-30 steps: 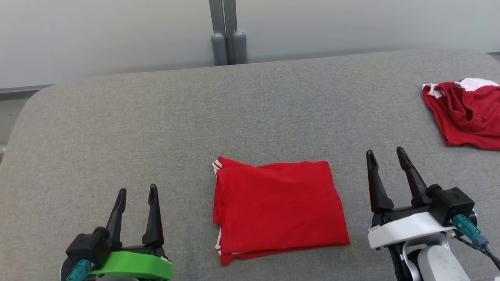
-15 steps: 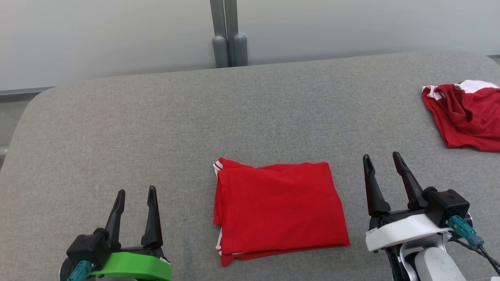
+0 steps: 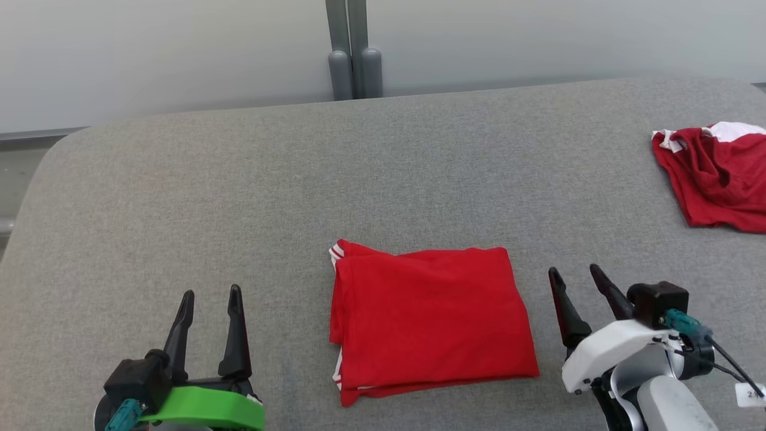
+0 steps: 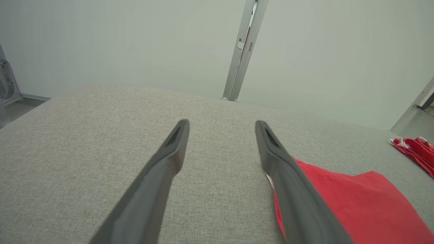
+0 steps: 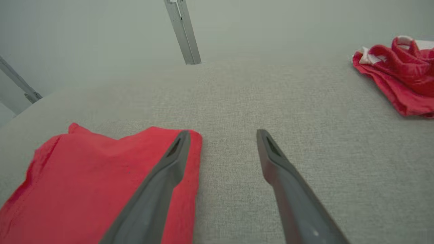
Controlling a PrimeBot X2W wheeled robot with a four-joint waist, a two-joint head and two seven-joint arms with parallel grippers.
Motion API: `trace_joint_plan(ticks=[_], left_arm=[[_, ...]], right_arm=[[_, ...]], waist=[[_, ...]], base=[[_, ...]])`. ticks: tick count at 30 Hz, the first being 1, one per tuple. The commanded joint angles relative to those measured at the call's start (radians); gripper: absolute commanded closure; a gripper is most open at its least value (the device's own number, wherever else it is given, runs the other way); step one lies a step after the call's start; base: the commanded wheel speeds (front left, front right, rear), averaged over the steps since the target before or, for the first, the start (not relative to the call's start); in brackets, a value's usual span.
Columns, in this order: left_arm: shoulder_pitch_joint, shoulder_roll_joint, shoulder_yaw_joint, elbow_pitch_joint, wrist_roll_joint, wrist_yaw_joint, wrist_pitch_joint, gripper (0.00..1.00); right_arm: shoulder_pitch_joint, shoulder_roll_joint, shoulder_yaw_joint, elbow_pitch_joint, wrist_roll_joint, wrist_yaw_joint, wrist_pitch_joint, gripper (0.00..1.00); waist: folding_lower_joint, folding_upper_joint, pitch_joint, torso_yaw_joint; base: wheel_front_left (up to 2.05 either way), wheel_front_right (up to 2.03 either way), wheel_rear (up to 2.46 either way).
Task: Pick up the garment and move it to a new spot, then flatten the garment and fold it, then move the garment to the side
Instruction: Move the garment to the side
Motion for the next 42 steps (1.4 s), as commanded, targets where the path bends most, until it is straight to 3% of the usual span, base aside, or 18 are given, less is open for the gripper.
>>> trace_joint_plan(ticks=[1, 8, 22, 23, 24, 25, 26, 34, 42], left_arm=[[-0.011, -0.001, 0.001, 0.004, 0.009, -0.008, -0.003, 0.0], [-0.029, -0.003, -0.003, 0.01, 0.004, -0.013, -0.003, 0.0], [-0.038, -0.005, -0.013, 0.015, -0.003, -0.014, -0.003, 0.0], [-0.038, -0.005, -0.014, 0.016, -0.004, -0.012, -0.003, 0.0], [-0.037, -0.005, -0.015, 0.016, -0.003, -0.01, -0.003, 0.0], [-0.036, -0.005, -0.015, 0.016, -0.003, -0.009, -0.003, 0.0], [-0.034, -0.005, -0.015, 0.016, -0.004, -0.007, -0.003, 0.0], [-0.016, -0.005, -0.015, 0.011, 0.002, -0.009, -0.003, 0.0], [-0.029, -0.005, -0.026, 0.006, 0.02, -0.018, -0.003, 0.0]], right_arm=[[-0.022, -0.016, 0.018, 0.024, 0.033, 0.0, 0.048, 0.0], [-0.096, -0.077, 0.131, 0.129, 0.203, 0.0, 0.198, 0.0], [-0.248, -0.138, 0.33, 0.334, 0.385, 0.0, 0.273, 0.0], [-0.253, -0.138, 0.341, 0.342, 0.393, 0.0, 0.272, 0.04], [-0.26, -0.14, 0.354, 0.351, 0.401, 0.0, 0.267, 0.59], [-0.264, -0.143, 0.364, 0.358, 0.408, 0.0, 0.264, 0.67], [-0.27, -0.146, 0.375, 0.366, 0.417, 0.0, 0.259, 0.99], [-0.314, -0.189, 0.411, 0.395, 0.464, -0.001, 0.189, 1.0], [-0.369, -0.255, 0.402, 0.41, 0.461, -0.001, 0.143, 1.0]], waist=[[0.0, -0.0001, 0.007, 0.007], [0.0, -0.0001, 0.03, 0.039], [0.0, -0.0001, 0.054, 0.083], [0.0, -0.0001, 0.054, 0.084], [0.0, -0.0001, 0.053, 0.084], [0.0, -0.0001, 0.052, 0.084], [0.0, -0.0001, 0.05, 0.083], [0.0, -0.0001, 0.04, 0.041], [0.0, -0.0001, 0.056, -0.071]], base=[[0.0, 0.0, 0.0], [0.0, 0.0, 0.0], [0.0, 0.0, 0.0], [0.0, 0.0, 0.0], [0.0, 0.0, 0.0], [0.0, 0.0, 0.0], [0.0, 0.0, 0.0], [0.0, 0.0, 0.0], [0.0, 0.0, 0.0]])
